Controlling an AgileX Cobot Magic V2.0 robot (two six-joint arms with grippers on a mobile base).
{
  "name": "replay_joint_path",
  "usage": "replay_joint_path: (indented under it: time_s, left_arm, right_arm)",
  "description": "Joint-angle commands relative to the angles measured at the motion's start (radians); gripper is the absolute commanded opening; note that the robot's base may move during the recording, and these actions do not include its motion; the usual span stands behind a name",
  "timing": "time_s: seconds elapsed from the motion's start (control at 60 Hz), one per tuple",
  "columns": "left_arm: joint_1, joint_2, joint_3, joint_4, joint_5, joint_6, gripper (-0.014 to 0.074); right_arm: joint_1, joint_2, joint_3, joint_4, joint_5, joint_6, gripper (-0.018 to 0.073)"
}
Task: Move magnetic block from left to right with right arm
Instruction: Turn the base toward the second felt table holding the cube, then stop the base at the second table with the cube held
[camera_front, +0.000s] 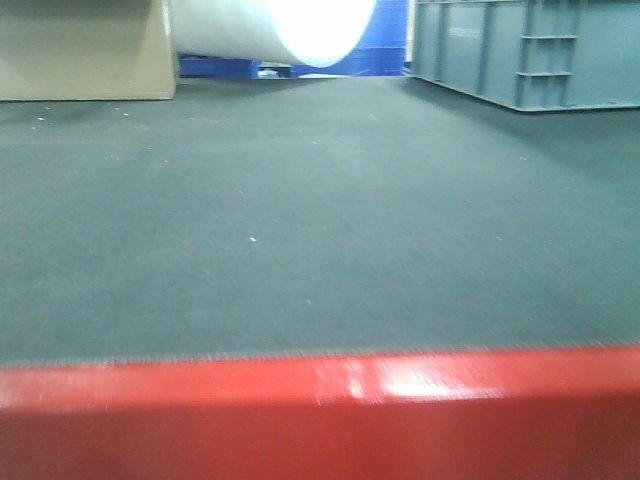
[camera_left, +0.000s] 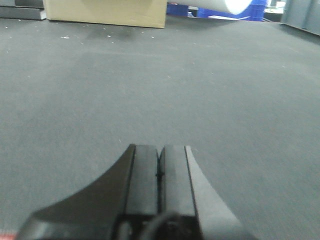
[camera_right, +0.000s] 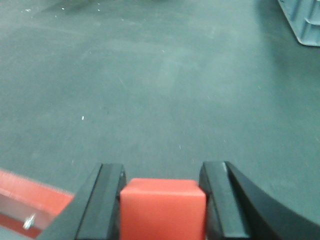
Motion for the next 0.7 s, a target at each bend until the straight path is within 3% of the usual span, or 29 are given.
replay_joint_path:
  time_s: [0.0,0.683]
  left_arm:
    - [0.000,-0.015,0.009,-0.006,-0.082,0.000,-0.0116]
    - [0.000,-0.015,0.009,-0.006,-0.082,0.000,-0.0116]
  right_arm:
    - [-0.005,0.011,-0.026,-0.007,-0.090,-0.004,0.0225]
    - [-0.005,0.011,-0.026,-0.007,-0.090,-0.004,0.0225]
